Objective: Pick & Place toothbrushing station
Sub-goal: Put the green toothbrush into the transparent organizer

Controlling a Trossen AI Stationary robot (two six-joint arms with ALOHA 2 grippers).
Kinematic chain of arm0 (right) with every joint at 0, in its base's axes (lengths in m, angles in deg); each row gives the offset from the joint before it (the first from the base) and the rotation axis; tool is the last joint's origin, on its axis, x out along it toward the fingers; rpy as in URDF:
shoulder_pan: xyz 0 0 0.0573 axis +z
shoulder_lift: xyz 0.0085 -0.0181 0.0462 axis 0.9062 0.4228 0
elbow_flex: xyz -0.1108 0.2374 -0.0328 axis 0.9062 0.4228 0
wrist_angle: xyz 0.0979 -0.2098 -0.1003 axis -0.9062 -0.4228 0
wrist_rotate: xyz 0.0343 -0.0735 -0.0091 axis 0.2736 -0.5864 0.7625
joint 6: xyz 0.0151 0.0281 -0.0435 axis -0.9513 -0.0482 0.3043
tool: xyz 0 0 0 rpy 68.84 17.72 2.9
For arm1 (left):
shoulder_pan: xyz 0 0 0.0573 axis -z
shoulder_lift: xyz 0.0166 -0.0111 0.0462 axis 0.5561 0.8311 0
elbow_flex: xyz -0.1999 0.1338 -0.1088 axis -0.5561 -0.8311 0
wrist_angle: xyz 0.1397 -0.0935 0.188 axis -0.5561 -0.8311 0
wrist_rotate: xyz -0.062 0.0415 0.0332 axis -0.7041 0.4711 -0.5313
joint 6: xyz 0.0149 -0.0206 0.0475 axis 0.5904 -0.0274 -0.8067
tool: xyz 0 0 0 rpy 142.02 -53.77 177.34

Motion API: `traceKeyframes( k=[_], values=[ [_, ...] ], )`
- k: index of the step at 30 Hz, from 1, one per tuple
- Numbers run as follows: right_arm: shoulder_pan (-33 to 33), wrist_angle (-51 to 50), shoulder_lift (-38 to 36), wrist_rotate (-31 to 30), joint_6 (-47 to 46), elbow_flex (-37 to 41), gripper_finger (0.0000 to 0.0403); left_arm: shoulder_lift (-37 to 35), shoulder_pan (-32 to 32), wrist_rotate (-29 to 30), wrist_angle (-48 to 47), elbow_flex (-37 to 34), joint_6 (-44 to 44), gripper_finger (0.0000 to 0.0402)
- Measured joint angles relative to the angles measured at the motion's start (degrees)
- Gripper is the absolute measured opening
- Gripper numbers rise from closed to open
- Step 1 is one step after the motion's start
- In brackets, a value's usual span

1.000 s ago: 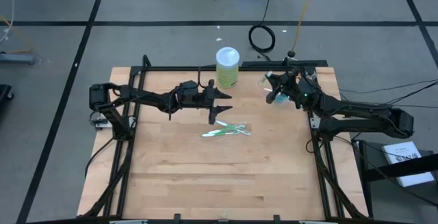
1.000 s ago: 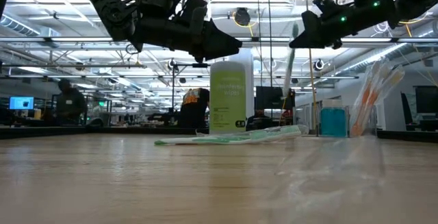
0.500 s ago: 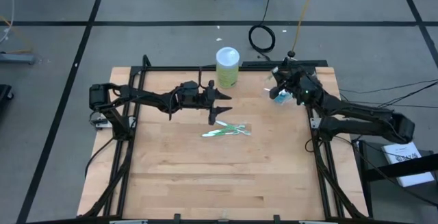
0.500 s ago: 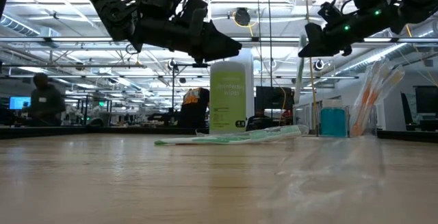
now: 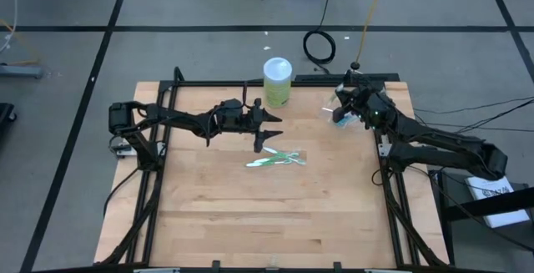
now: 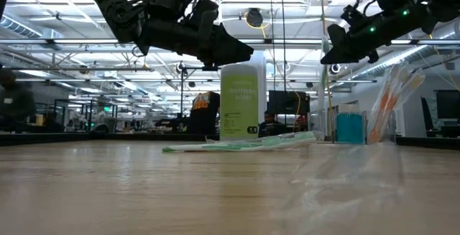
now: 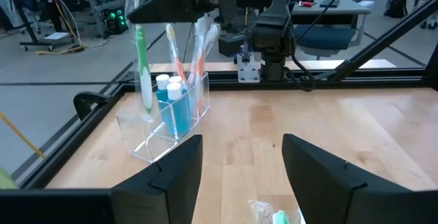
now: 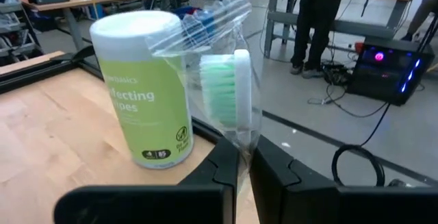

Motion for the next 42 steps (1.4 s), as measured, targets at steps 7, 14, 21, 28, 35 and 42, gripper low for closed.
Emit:
traceKeyframes(
  k=[7,14,21,28,35,42],
  values=[
    [0.01,-2.74,2.41,1.53,-1.87,-1.12,0.0012,0.0,0.0,0.0,0.04,0.0,0.02,0.0209],
    [0.01,-5.32,7.3,1.52,-2.84,-3.66,0.0012,0.0,0.0,0.04,0.07,0.0,-0.52,0.0209],
    [-0.11,-2.89,13.34,1.53,-2.57,-4.24,0.0013,0.0,0.0,0.03,0.07,0.0,-0.46,0.0209],
    [-1.56,-4.9,16.59,4.85,-3.76,-5.86,0.0014,0.0,0.0,0.04,0.01,0.0,-0.55,0.0209],
    [-3.5,-7.16,17.02,6.01,-4.44,-5.87,0.0014,0.0,0.0,0.09,-0.94,-0.02,-1.27,0.0209],
    [-4.49,-7.57,17.0,5.99,-4.35,-5.9,0.0015,0.0,0.0,0.09,-0.94,-0.02,-1.38,0.0209]
  ],
)
